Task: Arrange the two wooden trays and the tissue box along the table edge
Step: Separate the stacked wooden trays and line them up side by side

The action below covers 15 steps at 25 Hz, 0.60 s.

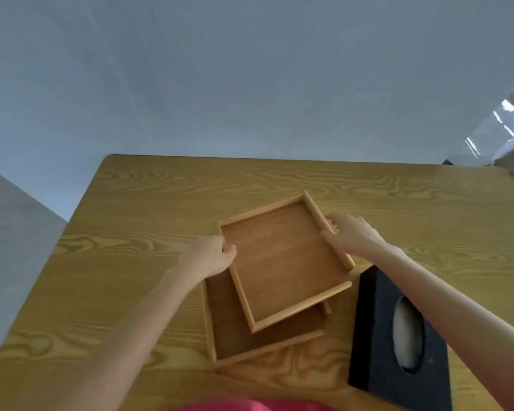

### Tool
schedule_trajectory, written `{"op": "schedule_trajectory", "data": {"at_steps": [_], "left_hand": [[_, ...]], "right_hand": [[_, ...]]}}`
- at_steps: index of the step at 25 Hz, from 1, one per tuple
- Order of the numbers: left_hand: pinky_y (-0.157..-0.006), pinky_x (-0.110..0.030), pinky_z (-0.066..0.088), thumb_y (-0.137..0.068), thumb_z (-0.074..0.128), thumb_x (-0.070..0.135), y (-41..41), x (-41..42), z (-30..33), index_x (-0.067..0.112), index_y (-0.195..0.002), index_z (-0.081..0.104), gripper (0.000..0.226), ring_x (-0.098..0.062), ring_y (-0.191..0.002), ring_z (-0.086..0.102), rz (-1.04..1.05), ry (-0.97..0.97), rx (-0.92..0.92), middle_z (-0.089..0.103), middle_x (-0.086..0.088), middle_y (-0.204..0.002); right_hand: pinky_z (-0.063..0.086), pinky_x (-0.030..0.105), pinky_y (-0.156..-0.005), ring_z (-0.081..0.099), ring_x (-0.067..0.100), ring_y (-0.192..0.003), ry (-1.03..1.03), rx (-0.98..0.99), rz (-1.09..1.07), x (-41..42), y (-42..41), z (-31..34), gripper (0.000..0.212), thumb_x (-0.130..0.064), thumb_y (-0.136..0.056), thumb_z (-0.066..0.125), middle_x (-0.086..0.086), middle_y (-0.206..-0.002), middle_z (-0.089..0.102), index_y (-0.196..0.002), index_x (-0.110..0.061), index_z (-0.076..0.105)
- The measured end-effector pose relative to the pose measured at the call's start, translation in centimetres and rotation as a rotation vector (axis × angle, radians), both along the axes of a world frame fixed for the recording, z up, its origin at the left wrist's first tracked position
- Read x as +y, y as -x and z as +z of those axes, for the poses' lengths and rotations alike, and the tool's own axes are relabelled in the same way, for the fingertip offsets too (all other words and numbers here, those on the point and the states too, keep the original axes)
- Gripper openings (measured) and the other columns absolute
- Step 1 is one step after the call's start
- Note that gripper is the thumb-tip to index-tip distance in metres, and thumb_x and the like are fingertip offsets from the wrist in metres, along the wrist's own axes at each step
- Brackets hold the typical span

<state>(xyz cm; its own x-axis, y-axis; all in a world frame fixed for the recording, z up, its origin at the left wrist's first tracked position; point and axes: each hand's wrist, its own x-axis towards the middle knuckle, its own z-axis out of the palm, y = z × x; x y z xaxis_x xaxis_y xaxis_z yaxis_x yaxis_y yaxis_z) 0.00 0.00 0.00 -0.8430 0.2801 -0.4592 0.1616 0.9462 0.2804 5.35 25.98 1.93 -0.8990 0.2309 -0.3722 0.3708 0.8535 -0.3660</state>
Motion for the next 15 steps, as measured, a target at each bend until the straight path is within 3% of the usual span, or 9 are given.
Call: {"op": "schedule_trajectory", "data": {"at_steps": [3, 8, 10, 12, 15], "left_hand": [[-0.069, -0.030, 0.043, -0.091, 0.034, 0.043, -1.0, 0.0, -1.3, 0.007, -0.114, 0.055, 0.048, -0.020, -0.083, 0.058, 0.017, 0.018, -0.045, 0.061, -0.002, -0.093], [-0.047, -0.022, 0.038, -0.092, 0.035, 0.041, -1.7, 0.4, -3.1, 0.002, -0.118, 0.048, 0.049, -0.011, -0.053, 0.048, 0.059, 0.005, -0.034, 0.049, 0.004, -0.062], [-0.046, -0.023, 0.037, -0.092, 0.038, 0.040, -2.2, 0.7, -3.3, 0.001, -0.119, 0.045, 0.047, -0.013, -0.053, 0.051, 0.079, 0.001, -0.037, 0.051, 0.001, -0.064], [-0.051, -0.026, 0.042, -0.092, 0.041, 0.036, -2.9, 1.3, -3.5, 0.001, -0.115, 0.043, 0.042, -0.023, -0.067, 0.061, 0.122, -0.023, -0.023, 0.059, -0.008, -0.077], [-0.070, -0.036, 0.051, -0.093, 0.042, 0.029, -3.8, 1.8, -4.2, -0.002, -0.121, 0.042, 0.042, -0.032, -0.086, 0.064, 0.254, -0.148, 0.015, 0.064, -0.018, -0.096]], "right_hand": [[0.048, 0.037, -0.072, 0.057, 0.030, -0.102, -0.044, -0.065, -0.036, 0.3, 0.0, -1.2, 0.041, -0.027, -0.088, 0.046, 0.011, -0.120, 0.058, -0.126, -0.012, 0.045], [0.047, 0.034, -0.062, 0.058, 0.029, -0.083, -0.037, -0.095, -0.093, 0.2, 0.0, -2.7, 0.027, -0.022, -0.087, 0.044, 0.012, -0.099, 0.061, -0.108, -0.007, 0.053], [0.045, 0.033, -0.058, 0.057, 0.029, -0.076, -0.035, -0.065, -0.127, 0.4, 0.1, -3.2, 0.020, -0.015, -0.085, 0.043, 0.012, -0.091, 0.061, -0.098, -0.006, 0.056], [0.045, 0.034, -0.057, 0.057, 0.030, -0.074, -0.033, -0.019, -0.168, 0.4, 0.1, -3.7, 0.021, -0.007, -0.083, 0.040, 0.013, -0.088, 0.061, -0.094, -0.006, 0.058], [0.048, 0.034, -0.066, 0.060, 0.033, -0.085, 0.012, 0.123, -0.237, 0.4, -0.8, -5.0, 0.035, -0.004, -0.085, 0.041, 0.013, -0.099, 0.065, -0.114, -0.012, 0.058]]}}
